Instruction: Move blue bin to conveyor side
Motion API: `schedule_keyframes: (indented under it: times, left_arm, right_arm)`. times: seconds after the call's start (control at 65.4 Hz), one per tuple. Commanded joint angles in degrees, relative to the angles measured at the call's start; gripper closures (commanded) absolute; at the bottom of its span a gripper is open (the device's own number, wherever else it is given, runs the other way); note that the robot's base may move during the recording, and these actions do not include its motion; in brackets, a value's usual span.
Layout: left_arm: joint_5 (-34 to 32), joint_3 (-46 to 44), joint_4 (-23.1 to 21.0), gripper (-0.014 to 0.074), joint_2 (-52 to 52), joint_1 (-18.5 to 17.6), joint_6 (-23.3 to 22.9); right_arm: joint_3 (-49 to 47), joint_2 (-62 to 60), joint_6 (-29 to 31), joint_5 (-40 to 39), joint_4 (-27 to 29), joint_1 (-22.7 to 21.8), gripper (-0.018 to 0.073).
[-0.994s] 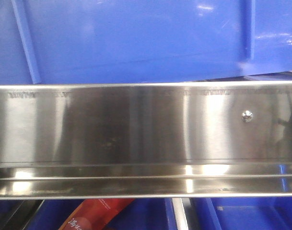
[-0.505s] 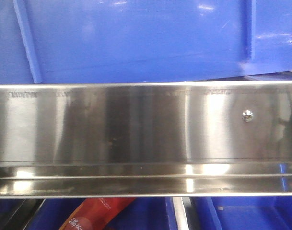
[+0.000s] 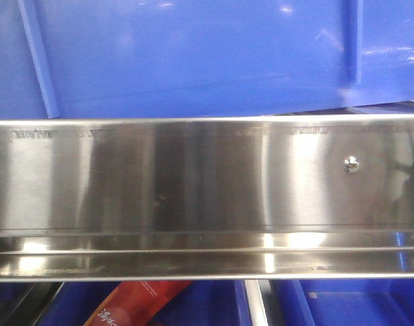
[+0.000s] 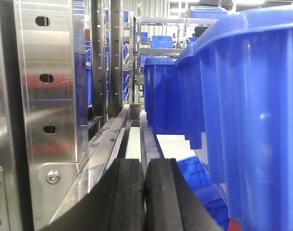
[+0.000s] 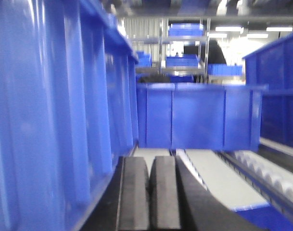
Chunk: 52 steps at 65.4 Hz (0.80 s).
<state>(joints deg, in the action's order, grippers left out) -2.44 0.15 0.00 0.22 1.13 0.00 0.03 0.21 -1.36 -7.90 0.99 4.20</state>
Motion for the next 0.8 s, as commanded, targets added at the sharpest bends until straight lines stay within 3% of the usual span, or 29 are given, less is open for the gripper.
schedule_keyframes:
  times: [0.0, 0.122, 0.336, 0.596, 0.78]
  left_arm:
    - [-1.4, -0.1, -1.5, 0.0603, -0.2, -0.2, 0.0]
    - [3.3, -5.5, -2.5, 0.0603, -0.2, -0.2, 0.0]
    - [19.3, -21.1, -2.5, 0.0603, 2.0, -0.2, 0.0]
    - [26.6, -38.9, -3.2, 0.0603, 20.7, -0.2, 0.0]
    - [44.0, -57.1, -7.3, 0.0603, 38.1, -0.2, 0.0]
  right_arm:
    - [0.0, -0.2, -1.0, -2.4, 0.7, -0.3, 0.0648]
    - [-6.8, -0.2, -1.0, 4.5, 0.7, -0.2, 0.0648]
    - [-27.4, 3.4, -0.4, 28.2, 0.7, -0.2, 0.0648]
    - [-54.4, 25.4, 3.1, 46.4, 0.7, -0.2, 0.0648]
    - [-70.8, 41.1, 3.5, 62.3, 0.7, -0.2, 0.0648]
